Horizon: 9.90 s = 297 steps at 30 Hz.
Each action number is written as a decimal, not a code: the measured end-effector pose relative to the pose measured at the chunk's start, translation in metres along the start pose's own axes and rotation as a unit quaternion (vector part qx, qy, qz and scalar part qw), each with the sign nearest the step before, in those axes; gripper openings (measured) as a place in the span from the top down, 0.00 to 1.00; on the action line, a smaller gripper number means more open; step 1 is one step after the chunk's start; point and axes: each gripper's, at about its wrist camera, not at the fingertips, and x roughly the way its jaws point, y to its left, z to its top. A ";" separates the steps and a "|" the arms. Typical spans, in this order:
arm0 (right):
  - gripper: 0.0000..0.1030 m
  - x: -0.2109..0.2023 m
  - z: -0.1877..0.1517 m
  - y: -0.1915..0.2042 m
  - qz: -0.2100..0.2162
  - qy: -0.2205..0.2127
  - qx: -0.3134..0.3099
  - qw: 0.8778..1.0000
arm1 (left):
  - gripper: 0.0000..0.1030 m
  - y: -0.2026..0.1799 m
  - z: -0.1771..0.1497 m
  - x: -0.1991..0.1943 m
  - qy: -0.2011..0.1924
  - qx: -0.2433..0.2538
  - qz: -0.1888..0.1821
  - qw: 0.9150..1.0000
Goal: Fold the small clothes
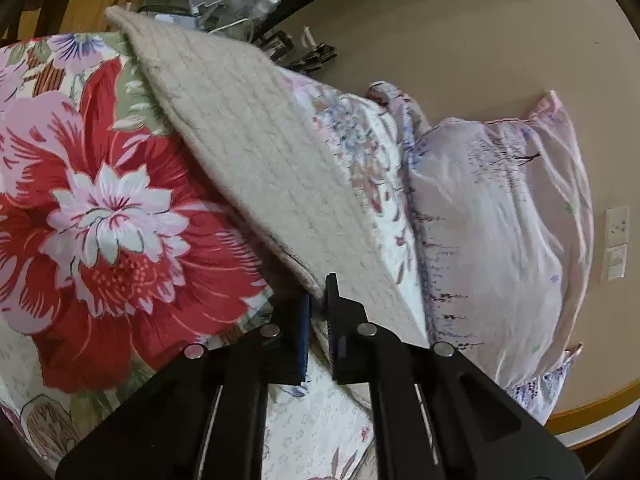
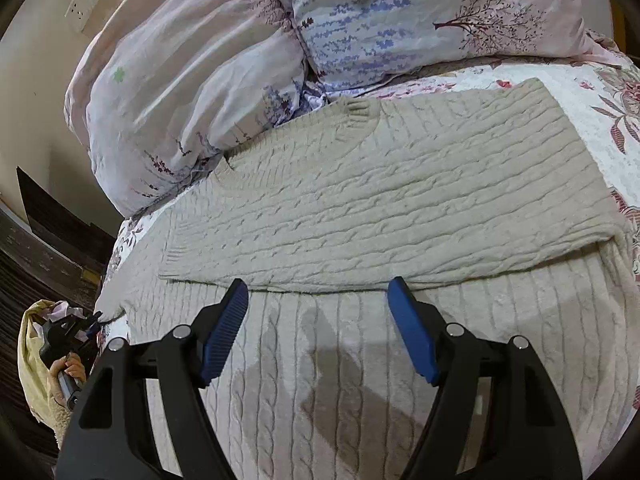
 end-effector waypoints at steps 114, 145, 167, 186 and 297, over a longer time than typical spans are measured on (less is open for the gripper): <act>0.93 -0.065 0.030 -0.038 -0.023 -0.128 0.068 0.989 | 0.49 -0.125 -0.183 0.076 0.196 0.362 -0.067 0.909; 0.50 -0.146 -0.069 -0.120 -0.046 -0.013 0.067 0.997 | 0.47 -0.047 -0.180 -0.027 0.245 0.365 -0.084 0.894; 0.76 -0.154 -0.138 -0.091 0.104 0.092 0.005 0.990 | 0.58 -0.016 -0.246 -0.061 0.395 0.369 -0.163 0.825; 0.93 -0.193 -0.084 -0.046 0.063 -0.103 -0.101 0.988 | 0.94 -0.074 -0.226 -0.058 0.271 0.458 -0.141 0.835; 0.89 -0.071 0.020 -0.097 -0.177 -0.126 -0.006 0.976 | 0.95 -0.136 -0.162 0.099 0.221 0.405 -0.047 0.886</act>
